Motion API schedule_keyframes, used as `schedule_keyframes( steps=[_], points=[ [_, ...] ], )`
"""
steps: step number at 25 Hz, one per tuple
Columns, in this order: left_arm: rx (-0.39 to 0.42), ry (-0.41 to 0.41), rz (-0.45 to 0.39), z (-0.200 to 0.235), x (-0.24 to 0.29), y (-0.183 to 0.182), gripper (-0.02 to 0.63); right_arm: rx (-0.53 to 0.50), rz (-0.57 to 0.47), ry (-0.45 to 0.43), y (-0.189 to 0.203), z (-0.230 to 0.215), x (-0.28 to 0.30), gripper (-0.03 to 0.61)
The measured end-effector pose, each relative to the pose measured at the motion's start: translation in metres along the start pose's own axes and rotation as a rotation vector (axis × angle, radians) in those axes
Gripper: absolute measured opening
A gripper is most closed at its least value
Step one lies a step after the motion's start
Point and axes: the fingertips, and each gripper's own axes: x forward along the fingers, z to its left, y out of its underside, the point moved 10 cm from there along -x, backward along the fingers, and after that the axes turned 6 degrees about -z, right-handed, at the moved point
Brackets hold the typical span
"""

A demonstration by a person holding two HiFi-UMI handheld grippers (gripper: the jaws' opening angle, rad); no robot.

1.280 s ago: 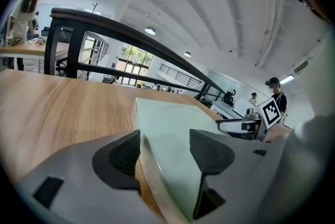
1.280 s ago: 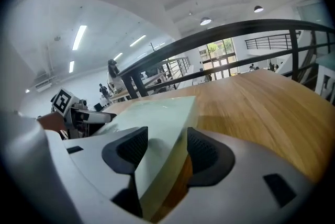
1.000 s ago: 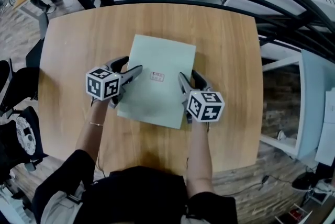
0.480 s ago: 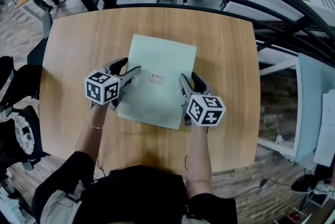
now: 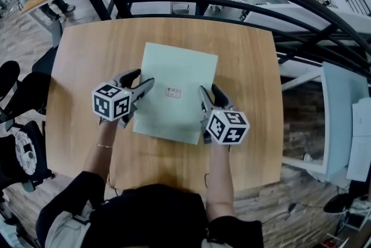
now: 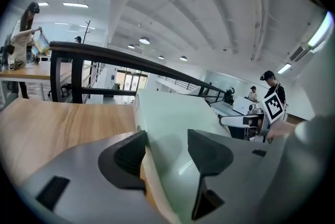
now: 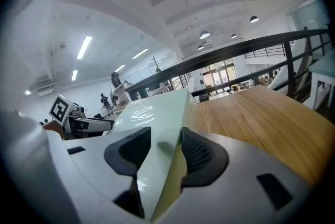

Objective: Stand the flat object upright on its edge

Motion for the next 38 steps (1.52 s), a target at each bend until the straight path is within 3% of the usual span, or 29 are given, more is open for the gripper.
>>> schedule_keyframes(
  steps=[21,38],
  points=[
    [0.049,0.015,-0.147,-0.045,-0.04,-0.033,0.261,-0.039,-0.154,-0.012,-0.036,0.022,-0.053,0.184],
    [0.081,-0.006,-0.242,-0.051,-0.048,-0.058,0.259,-0.106,-0.209,-0.015,-0.064,0.031,-0.05,0.184]
  ],
)
